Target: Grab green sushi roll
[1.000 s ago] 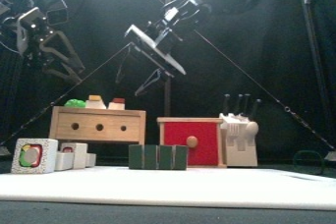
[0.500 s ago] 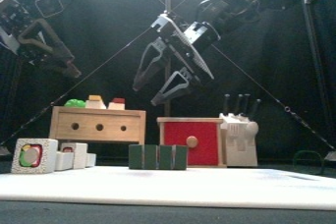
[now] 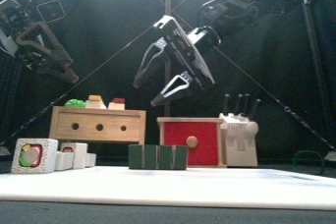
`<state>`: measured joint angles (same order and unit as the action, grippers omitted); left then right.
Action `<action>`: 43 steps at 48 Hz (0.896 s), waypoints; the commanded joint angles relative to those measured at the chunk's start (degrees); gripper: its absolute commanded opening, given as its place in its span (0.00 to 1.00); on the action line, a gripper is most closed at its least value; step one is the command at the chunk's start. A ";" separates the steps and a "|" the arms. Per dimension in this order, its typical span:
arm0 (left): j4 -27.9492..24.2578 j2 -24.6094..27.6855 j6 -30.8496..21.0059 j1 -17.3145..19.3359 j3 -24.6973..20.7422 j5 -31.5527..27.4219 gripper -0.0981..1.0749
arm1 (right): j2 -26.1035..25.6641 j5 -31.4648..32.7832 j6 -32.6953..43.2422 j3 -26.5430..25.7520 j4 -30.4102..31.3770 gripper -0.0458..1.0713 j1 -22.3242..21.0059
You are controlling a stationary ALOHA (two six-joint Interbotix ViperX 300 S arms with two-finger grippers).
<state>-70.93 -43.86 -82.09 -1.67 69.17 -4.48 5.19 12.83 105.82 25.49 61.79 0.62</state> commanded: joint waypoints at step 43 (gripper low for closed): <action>0.09 1.32 0.35 2.11 -0.70 0.18 0.84 | -5.54 -1.05 -0.18 2.11 -12.48 0.85 -1.41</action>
<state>-70.84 -42.63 -81.83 0.00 69.17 -4.48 2.11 11.78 105.73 27.86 49.66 -0.44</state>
